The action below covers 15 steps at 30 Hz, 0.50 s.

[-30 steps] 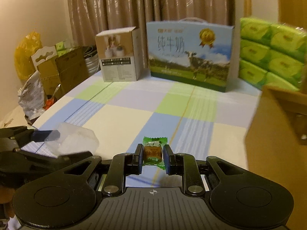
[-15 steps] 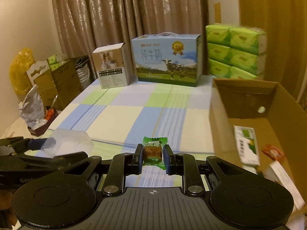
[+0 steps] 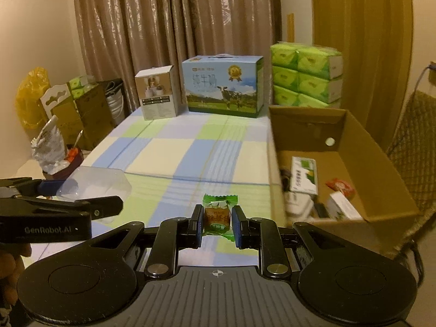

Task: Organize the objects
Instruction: 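Carry the green candy and clear container over the cardboard box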

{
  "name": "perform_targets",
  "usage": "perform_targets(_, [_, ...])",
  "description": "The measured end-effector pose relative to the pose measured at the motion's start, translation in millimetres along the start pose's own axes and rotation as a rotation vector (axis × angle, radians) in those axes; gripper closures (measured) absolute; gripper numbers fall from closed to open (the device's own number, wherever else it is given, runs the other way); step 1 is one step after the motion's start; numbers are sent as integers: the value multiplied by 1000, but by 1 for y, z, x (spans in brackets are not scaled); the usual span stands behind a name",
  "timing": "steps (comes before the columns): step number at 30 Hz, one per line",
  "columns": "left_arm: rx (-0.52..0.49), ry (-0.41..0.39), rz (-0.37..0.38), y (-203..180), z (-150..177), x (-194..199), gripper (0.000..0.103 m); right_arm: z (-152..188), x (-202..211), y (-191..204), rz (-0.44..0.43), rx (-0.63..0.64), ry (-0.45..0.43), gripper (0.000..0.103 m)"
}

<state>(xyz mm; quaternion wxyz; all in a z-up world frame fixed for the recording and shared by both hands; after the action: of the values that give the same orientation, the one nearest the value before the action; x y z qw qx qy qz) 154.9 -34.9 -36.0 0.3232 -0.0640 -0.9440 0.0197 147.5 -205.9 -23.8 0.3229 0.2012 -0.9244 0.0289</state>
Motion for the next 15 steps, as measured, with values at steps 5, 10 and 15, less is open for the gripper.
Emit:
perform_targets(5, [-9,23,-6,-13,12,16,18,11,25,-14,27,-26,-4,84])
perform_targets(10, [-24,30,9,-30,17,27,18,16,43,-26,47,-51,-13,84])
perform_targets(15, [-23,28,19,-43,17,34,18,19,55,-37,65,-70,-23,84])
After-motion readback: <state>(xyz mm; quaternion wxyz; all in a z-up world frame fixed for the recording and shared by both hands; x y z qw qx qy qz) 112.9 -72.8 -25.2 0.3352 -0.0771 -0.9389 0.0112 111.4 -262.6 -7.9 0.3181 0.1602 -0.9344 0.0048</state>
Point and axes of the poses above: each gripper's, at about its wrist camera, not at the fingertips, and x roughly against the way its jaws point, y to its left, z to its underside, the point moved 7 cm from there along -x, roughly the way its jaws point, and after that the axes turned 1 degree about x, right-handed, at the moved point
